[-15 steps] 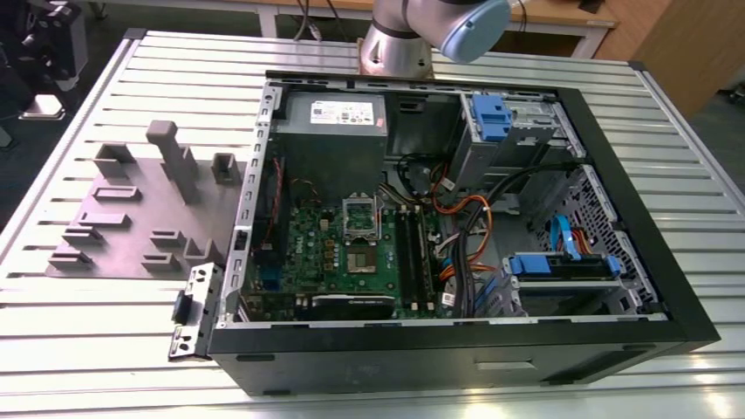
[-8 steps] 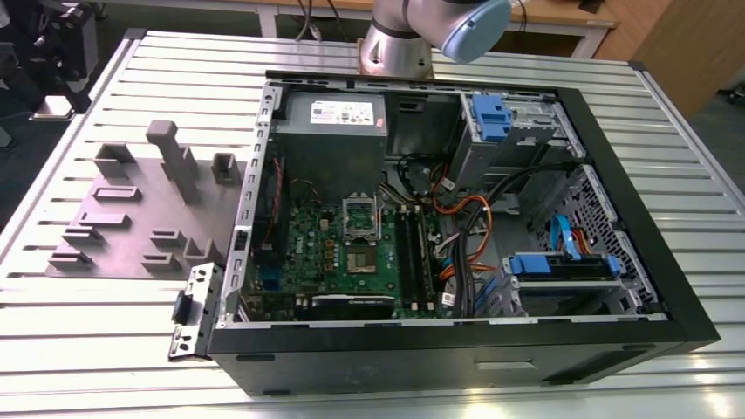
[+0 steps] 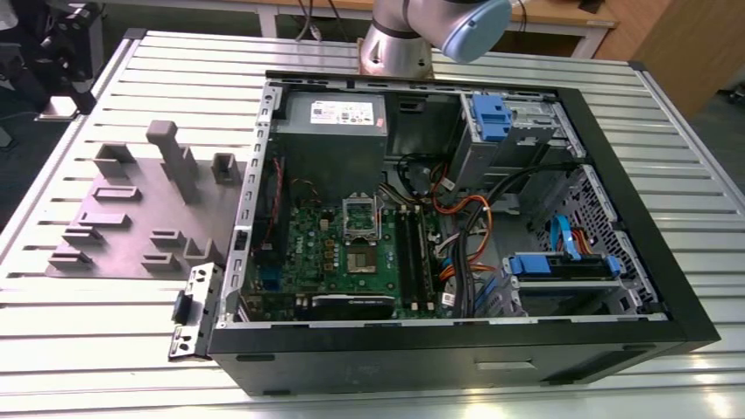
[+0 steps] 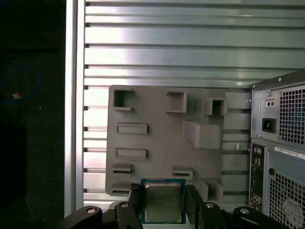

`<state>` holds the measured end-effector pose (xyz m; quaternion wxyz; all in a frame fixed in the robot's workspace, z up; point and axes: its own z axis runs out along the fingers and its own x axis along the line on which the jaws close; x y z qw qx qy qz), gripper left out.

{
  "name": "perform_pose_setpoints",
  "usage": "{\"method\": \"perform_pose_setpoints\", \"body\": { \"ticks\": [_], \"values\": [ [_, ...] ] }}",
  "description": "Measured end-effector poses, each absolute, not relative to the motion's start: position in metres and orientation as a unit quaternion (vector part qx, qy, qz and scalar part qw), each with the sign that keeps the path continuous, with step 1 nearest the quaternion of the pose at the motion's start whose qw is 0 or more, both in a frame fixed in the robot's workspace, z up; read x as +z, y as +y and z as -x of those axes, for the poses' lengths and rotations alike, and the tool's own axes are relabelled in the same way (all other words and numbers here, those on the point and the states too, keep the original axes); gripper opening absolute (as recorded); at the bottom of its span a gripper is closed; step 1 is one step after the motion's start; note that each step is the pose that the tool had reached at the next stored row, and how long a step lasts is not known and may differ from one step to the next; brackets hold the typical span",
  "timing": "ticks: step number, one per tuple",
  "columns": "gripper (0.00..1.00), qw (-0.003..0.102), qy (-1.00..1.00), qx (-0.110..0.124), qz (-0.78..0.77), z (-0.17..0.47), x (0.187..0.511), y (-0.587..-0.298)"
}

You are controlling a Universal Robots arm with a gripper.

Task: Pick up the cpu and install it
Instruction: 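Pick up the cpu and move it towards the insertion slot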

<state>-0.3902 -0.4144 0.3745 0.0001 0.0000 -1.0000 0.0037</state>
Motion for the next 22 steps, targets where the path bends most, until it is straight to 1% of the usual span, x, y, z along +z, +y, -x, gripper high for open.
{"method": "perform_pose_setpoints", "body": {
  "ticks": [22],
  "values": [
    [0.47,0.000,-1.000,0.004,0.003,0.368,0.374,-0.415]
  ]
}}
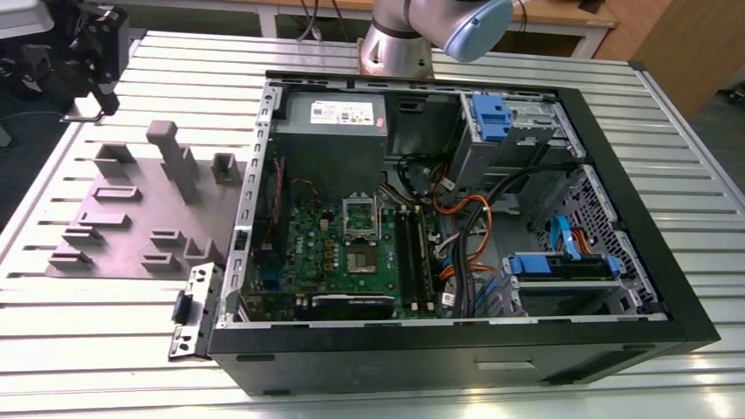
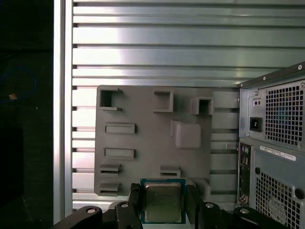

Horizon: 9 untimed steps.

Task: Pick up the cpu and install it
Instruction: 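Pick up the cpu and move it towards the insertion slot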

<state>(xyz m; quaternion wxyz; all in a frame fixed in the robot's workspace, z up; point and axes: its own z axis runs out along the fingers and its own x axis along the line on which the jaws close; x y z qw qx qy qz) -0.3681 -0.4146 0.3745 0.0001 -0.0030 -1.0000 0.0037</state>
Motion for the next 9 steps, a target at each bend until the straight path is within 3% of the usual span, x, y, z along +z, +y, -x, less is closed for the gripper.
{"method": "perform_pose_setpoints", "body": {
  "ticks": [9],
  "values": [
    [0.47,0.000,-1.000,0.004,0.003,0.3643,0.3744,-0.4146]
  ]
}}
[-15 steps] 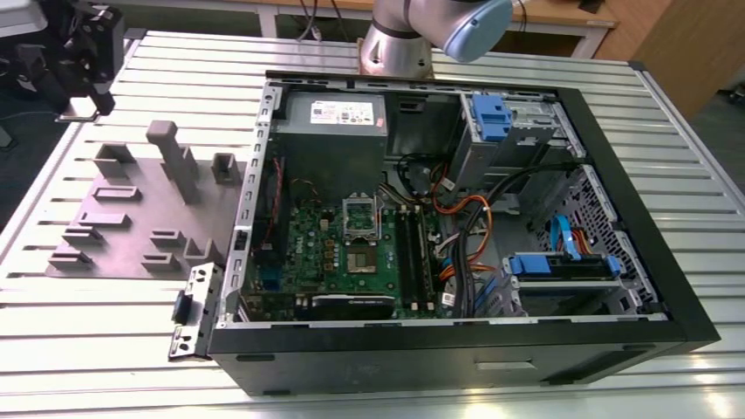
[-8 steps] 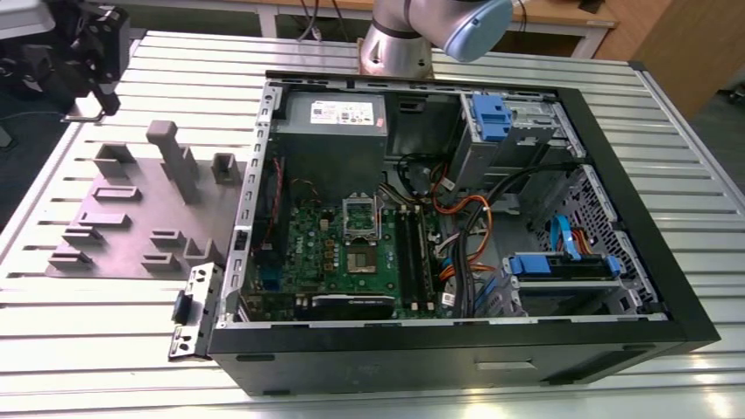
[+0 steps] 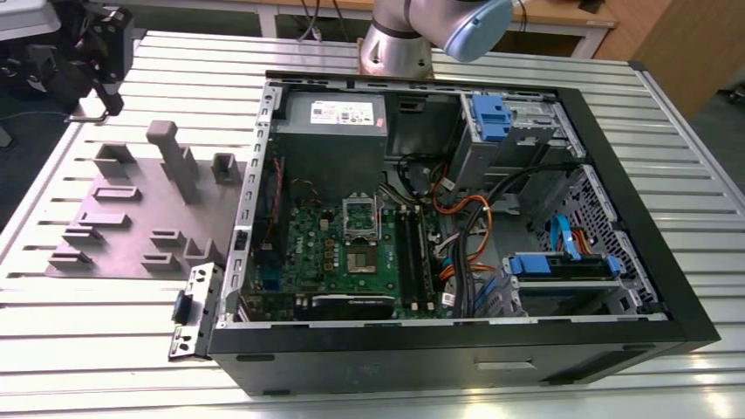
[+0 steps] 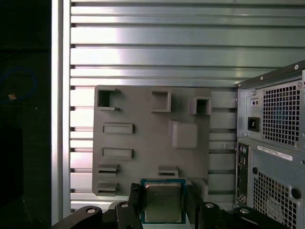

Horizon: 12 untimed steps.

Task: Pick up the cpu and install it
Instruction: 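Pick up the cpu and move it towards the insertion slot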

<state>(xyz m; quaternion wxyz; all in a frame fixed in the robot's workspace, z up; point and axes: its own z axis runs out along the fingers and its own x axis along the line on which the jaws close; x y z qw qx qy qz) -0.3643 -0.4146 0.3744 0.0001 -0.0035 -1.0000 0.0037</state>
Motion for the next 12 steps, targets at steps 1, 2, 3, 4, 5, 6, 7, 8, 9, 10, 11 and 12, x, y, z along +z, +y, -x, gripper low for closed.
{"method": "perform_pose_setpoints", "body": {
  "ticks": [1,2,3,4,5,6,7,8,9,10,11,12],
  "values": [
    [0.47,0.000,-1.000,0.004,0.004,0.3642,0.3743,-0.4146],
    [0.47,0.000,-1.000,0.004,0.003,0.3640,0.3744,-0.4146],
    [0.47,0.000,-1.000,0.004,0.003,0.3639,0.3744,-0.4146],
    [0.47,0.000,-1.000,0.004,0.003,0.3638,0.3744,-0.4146],
    [0.47,0.000,-1.000,0.004,0.003,0.3638,0.3744,-0.4146],
    [0.47,0.000,-1.000,0.004,0.003,0.3636,0.3744,-0.4146],
    [0.47,0.000,-1.000,0.004,0.003,0.3632,0.3744,-0.4146],
    [0.47,0.000,-1.000,0.004,0.003,0.3628,0.3744,-0.4146],
    [0.47,0.000,-1.000,0.004,0.003,0.3624,0.3744,-0.4146],
    [0.47,0.000,-1.000,0.004,0.003,0.3619,0.3744,-0.4146],
    [0.47,0.000,-1.000,0.004,0.003,0.3613,0.3744,-0.4146],
    [0.47,0.000,-1.000,0.004,0.003,0.3608,0.3744,-0.4146]
  ]
}}
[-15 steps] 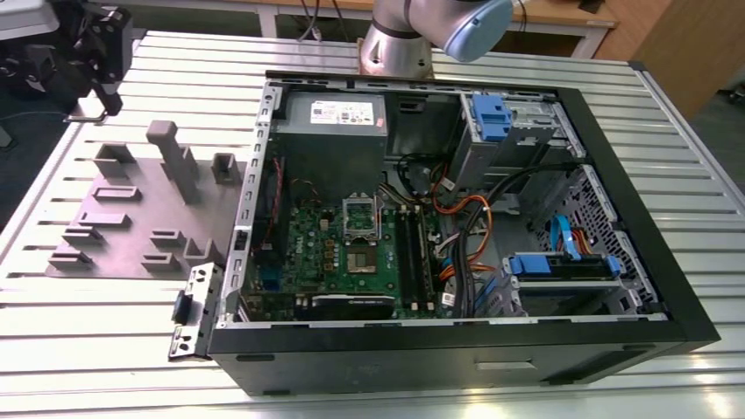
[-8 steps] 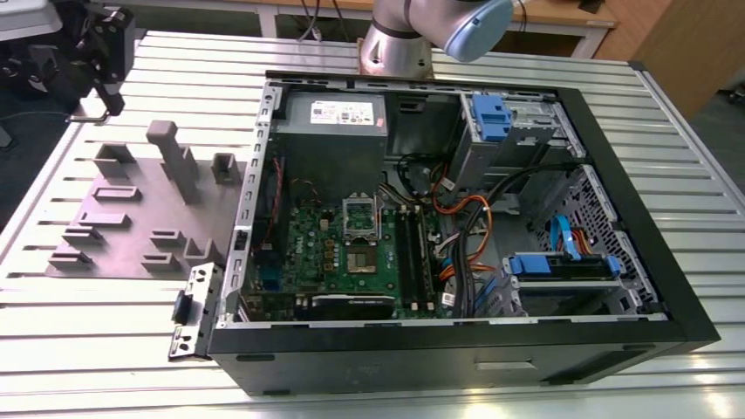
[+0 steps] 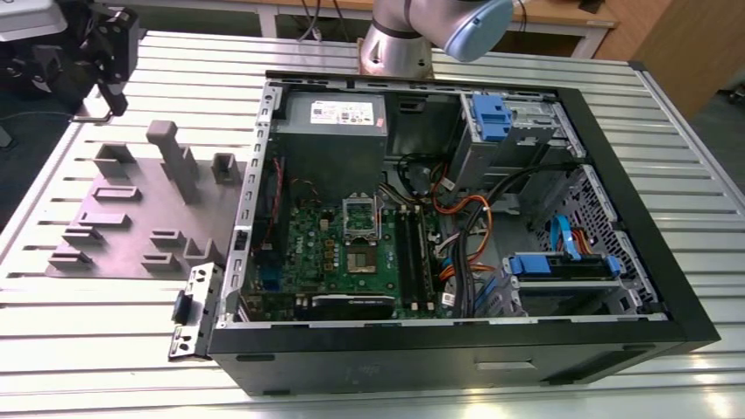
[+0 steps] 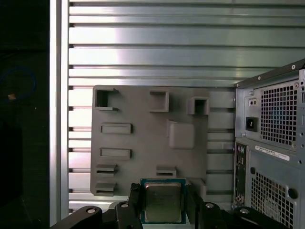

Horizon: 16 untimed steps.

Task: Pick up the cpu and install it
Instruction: 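Pick up the cpu and move it towards the insertion slot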

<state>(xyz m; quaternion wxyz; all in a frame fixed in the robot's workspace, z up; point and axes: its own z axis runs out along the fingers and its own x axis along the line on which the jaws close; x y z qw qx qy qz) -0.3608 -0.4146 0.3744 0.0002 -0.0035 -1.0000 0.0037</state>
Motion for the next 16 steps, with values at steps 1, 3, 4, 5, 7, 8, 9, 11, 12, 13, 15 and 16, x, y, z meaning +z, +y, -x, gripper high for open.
{"method": "perform_pose_setpoints", "body": {
  "ticks": [1,3,4,5,7,8,9,11,12,13,15,16],
  "values": [
    [0.47,0.000,-1.000,0.004,0.003,0.3602,0.3743,-0.4146],
    [0.47,0.000,-1.000,0.004,0.003,0.3593,0.3741,-0.4146],
    [0.47,0.000,-1.000,0.004,0.004,0.3590,0.3741,-0.4148],
    [0.47,0.000,-1.000,0.004,0.003,0.3587,0.3740,-0.4149],
    [0.47,-0.001,-1.000,0.004,0.003,0.3582,0.3740,-0.4151],
    [0.47,-0.002,-1.000,0.004,0.003,0.3579,0.3739,-0.4152],
    [0.47,-0.003,-1.000,0.004,0.004,0.3576,0.3738,-0.4154],
    [0.47,-0.003,-1.000,0.004,0.003,0.3566,0.3736,-0.4160],
    [0.47,-0.003,-1.000,0.004,0.003,0.3559,0.3735,-0.4164],
    [0.47,-0.003,-1.000,0.004,0.003,0.3548,0.3735,-0.4173],
    [0.47,-0.003,-1.000,0.004,0.003,0.3527,0.3735,-0.4190],
    [0.47,-0.003,-1.000,0.004,0.004,0.3519,0.3735,-0.4200]
  ]
}}
